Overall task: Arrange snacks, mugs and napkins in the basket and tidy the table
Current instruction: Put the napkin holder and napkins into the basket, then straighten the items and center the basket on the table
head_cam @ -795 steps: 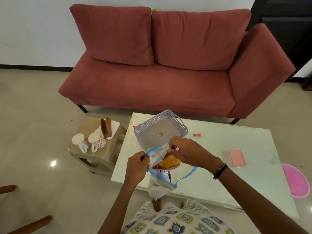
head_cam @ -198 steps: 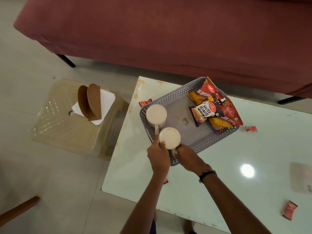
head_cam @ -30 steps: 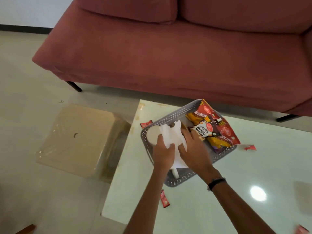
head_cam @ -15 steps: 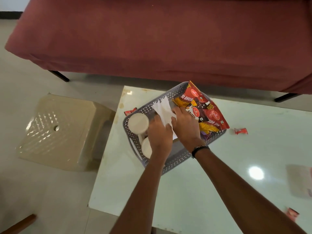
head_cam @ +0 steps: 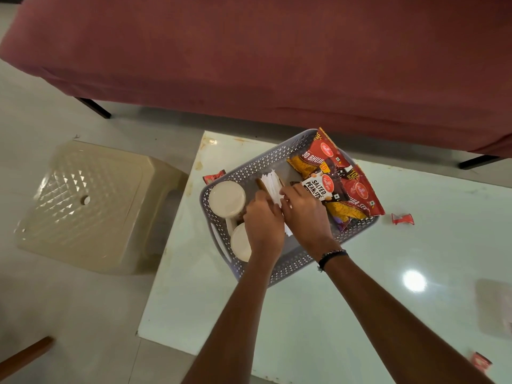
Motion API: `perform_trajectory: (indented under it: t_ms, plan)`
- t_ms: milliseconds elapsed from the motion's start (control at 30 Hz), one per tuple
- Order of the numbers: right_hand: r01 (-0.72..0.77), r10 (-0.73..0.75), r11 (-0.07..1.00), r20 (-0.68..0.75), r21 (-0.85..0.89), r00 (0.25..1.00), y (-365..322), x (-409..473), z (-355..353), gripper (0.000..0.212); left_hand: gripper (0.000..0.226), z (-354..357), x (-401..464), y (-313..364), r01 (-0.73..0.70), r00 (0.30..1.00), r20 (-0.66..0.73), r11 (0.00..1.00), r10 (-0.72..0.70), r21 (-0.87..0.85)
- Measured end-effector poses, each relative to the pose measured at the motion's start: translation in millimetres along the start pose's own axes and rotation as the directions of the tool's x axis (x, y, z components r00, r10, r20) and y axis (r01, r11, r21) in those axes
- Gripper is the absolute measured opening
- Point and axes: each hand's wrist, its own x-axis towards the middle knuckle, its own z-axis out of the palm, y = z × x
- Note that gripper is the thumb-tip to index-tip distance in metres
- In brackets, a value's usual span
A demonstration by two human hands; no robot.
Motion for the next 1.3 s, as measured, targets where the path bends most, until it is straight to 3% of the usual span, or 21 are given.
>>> perform_trajectory:
  t_ms: [100, 367, 667, 800, 1000, 1300]
  plan:
    - [0.004, -0.004, 1.000, -0.017, 0.006, 1.000, 0, -4, 1, 0.012, 0.016, 2, 2, -3, -0.016, 1.000, 0.010, 1.000, 0.016, -0.013]
    - [-0.008, -0.006, 0.997, 0.169, 0.079, 0.986, -2, -6, 9, 0.022, 0.010, 8, 8, -12, -0.021, 1.000, 0.020, 0.998, 0.022, -0.064]
    - [0.062, -0.059, 0.992, -0.030, 0.111, 0.998, -11, -33, -16, 0.033, 0.015, -9, -23, -21, -0.138, 0.990, -0.041, 0.981, 0.134, -0.138]
    - [-0.028, 0.015, 0.980, 0.068, 0.195, 0.998, -3, -55, -31, 0.041, 0.013, -19, -45, -21, -0.145, 0.988, -0.075, 0.981, 0.136, -0.131]
    - [-0.040, 0.023, 0.986, 0.105, 0.164, 0.994, 18, -91, -58, 0.040, 0.013, -23, -88, -22, -0.176, 0.984, -0.055, 0.974, 0.170, -0.142]
    - [-0.214, 0.180, 0.956, 0.173, 0.201, 0.968, 43, -154, -87, 0.041, 0.015, -14, -149, 3, -0.183, 0.979, 0.066, 0.972, 0.194, -0.147]
